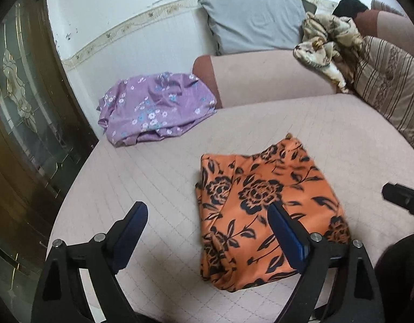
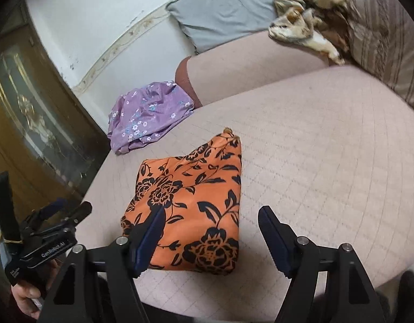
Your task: Fold small clothes
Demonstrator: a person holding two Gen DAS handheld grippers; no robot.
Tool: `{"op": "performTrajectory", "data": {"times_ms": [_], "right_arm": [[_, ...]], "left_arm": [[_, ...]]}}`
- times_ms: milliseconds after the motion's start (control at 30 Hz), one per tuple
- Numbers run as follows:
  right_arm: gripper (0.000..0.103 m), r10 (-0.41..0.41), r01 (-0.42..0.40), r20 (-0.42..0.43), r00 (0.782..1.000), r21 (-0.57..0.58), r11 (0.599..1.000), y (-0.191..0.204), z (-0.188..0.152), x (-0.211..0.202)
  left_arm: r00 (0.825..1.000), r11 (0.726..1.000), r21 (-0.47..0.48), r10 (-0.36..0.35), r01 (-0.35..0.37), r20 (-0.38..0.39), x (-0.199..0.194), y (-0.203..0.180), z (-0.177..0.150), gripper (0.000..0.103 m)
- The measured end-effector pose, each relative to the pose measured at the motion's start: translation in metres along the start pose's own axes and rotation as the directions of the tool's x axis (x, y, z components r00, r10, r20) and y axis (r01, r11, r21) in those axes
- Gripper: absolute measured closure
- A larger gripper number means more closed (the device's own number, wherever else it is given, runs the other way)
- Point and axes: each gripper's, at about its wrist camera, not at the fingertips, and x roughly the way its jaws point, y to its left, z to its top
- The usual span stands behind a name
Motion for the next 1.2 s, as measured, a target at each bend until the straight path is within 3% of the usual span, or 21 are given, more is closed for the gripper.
{"op": "performTrajectory", "data": {"times_ms": [100, 333, 867, 1200], "right_arm": [[0.028, -0.026, 0.027, 0.021, 0.999, -0.021, 0.999, 0.0, 0.003, -0.004], [0.028, -0.016, 0.017, 0.087, 0.996, -0.007, 1.0, 0.001, 0.0, -0.014], [0.028, -0.035, 0.082, 0.234, 0.971, -0.195, 0.977, 0.077, 0.005, -0.044], [0.028, -0.035, 0.115, 0.287, 0.957, -0.269, 0.956, 0.099, 0.007, -0.06]], "left_arm": [[1.0, 0.999, -0.036, 0.017, -0.016, 0.017, 0.001, 0.004, 0.001, 0.001], [0.987, 0.987, -0.019, 0.16, -0.159, 0.006, 0.003, 0.012, -0.006, 0.001], [0.993, 0.971, -0.223, 0.1, -0.082, 0.067, -0.034, 0.058, 0.011, 0.001], [0.984, 0.963, -0.251, 0.129, -0.096, 0.12, -0.06, 0.066, 0.023, 0.001]]}}
